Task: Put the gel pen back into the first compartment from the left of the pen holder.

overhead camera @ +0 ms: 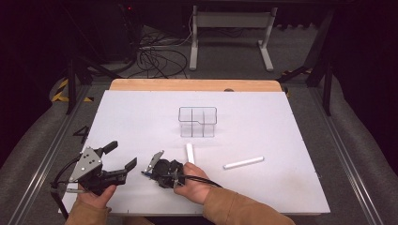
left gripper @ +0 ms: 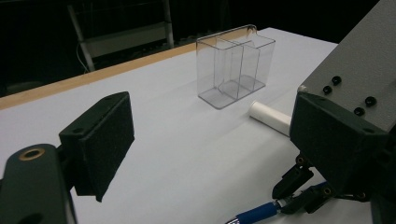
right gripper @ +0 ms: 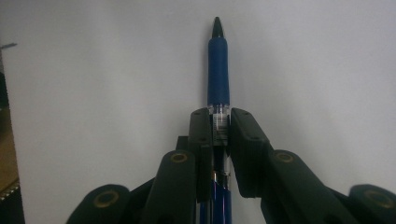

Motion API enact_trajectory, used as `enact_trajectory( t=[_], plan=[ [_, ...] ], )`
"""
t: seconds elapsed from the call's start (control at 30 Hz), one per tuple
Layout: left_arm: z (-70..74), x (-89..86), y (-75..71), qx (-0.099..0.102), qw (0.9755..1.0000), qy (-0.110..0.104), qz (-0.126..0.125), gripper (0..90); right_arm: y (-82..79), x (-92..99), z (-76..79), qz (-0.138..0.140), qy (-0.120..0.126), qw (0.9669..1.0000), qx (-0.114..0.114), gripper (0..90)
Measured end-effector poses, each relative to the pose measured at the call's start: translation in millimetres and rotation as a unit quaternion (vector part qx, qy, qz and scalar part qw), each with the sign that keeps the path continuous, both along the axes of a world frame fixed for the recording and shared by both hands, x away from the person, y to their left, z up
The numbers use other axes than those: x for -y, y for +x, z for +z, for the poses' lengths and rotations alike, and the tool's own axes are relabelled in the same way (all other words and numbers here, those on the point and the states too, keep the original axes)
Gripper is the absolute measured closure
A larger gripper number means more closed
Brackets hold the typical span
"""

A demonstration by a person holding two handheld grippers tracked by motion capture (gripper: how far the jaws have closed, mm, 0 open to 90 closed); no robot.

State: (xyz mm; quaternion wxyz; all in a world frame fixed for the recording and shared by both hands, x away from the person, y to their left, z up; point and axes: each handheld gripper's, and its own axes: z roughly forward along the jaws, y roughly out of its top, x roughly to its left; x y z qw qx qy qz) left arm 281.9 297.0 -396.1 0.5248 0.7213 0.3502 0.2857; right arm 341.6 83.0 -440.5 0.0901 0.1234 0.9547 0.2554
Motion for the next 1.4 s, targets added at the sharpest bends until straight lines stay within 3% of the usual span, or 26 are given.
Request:
enact_trajectory(
  t=[0.13,0.3,0.53,1.07,1.4],
  plan=[
    [0.3,-0.5,-0.4,0.003,1.0,-0.002,0.003,14.7,-0.8,2.3,4.0,0.006,0.01,0.9999,-0.003,79.8],
    [1.3,-1.3,-1.4,0.008,1.0,-0.002,0.003,14.9,0.1,12.7,21.9,0.01,0.034,0.9994,-0.001,79.8],
    [1.6,-0.5,-1.7,0.008,1.0,-0.001,0.003,14.9,3.9,25.2,35.1,0.005,0.058,0.9983,0.004,79.8],
    [1.3,-0.5,-1.3,0.007,1.0,-0.002,0.003,14.9,9.2,40.5,53.0,0.001,0.081,0.9967,0.013,79.8],
    [0.8,-0.4,-0.6,0.003,1.0,-0.004,0.002,14.9,15.2,56.7,70.6,-0.012,0.125,0.9914,0.038,79.7]
  ],
)
